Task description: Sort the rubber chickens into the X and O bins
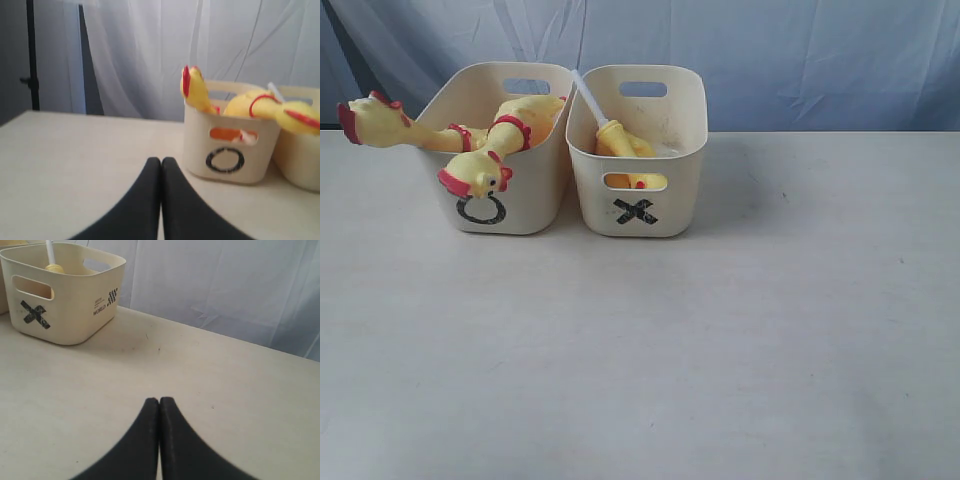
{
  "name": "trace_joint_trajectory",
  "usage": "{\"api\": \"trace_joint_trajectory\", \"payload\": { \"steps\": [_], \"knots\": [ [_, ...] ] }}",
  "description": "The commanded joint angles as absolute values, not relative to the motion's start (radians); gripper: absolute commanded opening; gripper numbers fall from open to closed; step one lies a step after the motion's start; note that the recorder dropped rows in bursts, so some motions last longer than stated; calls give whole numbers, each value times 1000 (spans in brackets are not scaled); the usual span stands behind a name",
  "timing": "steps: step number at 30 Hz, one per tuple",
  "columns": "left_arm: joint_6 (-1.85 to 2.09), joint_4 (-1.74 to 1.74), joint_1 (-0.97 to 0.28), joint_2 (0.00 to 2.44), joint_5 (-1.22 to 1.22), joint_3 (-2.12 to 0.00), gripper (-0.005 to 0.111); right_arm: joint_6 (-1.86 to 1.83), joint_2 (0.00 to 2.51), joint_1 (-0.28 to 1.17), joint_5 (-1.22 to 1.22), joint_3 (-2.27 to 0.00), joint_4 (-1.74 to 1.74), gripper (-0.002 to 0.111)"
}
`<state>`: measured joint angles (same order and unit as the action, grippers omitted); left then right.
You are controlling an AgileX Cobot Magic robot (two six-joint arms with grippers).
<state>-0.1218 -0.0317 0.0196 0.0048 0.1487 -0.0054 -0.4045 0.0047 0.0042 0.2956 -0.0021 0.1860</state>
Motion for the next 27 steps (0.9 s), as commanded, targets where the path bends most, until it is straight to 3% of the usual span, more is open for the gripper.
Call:
{"api": "trace_joint_trajectory", "payload": {
  "steps": [1,27],
  "knots": [
    [-120,-13,19,0,243,0,0,-406,0,-1,292,0,181,-1],
    [-120,-28,19,0,228,0,0,-398,0,0,305,0,211,-1]
  ]
}}
